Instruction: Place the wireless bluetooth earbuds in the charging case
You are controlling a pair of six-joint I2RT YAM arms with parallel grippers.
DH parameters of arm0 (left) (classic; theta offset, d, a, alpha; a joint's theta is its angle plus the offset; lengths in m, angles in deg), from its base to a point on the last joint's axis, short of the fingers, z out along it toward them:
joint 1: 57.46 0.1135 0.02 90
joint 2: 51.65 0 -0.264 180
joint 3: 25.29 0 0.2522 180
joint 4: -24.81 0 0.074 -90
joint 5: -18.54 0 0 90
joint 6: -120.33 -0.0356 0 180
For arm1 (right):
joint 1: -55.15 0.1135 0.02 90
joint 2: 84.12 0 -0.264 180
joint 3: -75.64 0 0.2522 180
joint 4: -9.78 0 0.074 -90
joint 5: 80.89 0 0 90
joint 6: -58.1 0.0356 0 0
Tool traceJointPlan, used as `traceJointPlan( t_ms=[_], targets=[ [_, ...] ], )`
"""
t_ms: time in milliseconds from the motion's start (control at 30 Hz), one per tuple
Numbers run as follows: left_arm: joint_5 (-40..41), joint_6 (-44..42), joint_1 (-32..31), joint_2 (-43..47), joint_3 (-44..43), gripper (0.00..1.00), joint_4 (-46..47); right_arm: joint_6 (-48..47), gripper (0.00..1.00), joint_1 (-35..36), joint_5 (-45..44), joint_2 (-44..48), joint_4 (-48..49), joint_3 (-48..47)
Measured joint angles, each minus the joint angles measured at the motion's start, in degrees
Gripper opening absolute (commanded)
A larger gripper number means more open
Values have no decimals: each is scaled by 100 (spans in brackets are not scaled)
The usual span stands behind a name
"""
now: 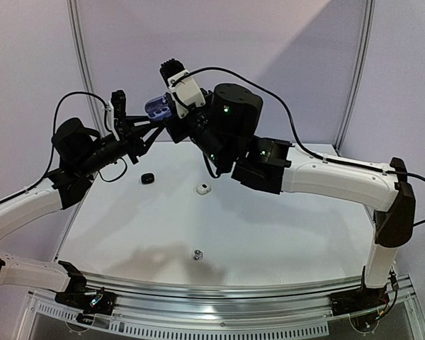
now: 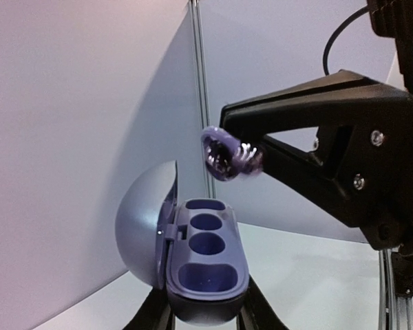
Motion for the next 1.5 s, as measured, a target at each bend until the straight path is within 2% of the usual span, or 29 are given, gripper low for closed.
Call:
traceJointPlan(
  t_ms=[567, 767, 933, 1067, 1233, 1400, 1500],
  targets=[
    [-83, -7, 0, 0, 2, 0, 184, 109, 0, -26, 2, -181, -66, -81],
    [-76, 420, 0, -2, 2, 0, 138, 321, 0, -57, 24, -249, -380, -376],
    [212, 442, 46, 0, 2, 0, -125, 616, 0, -61, 28, -144, -837, -527],
    [391, 420, 122, 13, 2, 0, -389, 938, 11, -61, 164, 378, -1248, -304],
    [586, 420, 173, 52, 28, 0, -601, 1445, 30, -131, 267, 1440, -1838, -28],
    [824, 411, 280, 282, 212, 0, -772, 2942, 56, -662, 214, 2426, -2708, 815],
    [997, 415, 398, 433, 343, 0, -938, 3845, 71, -940, 229, 2345, -3351, 1274]
  ],
)
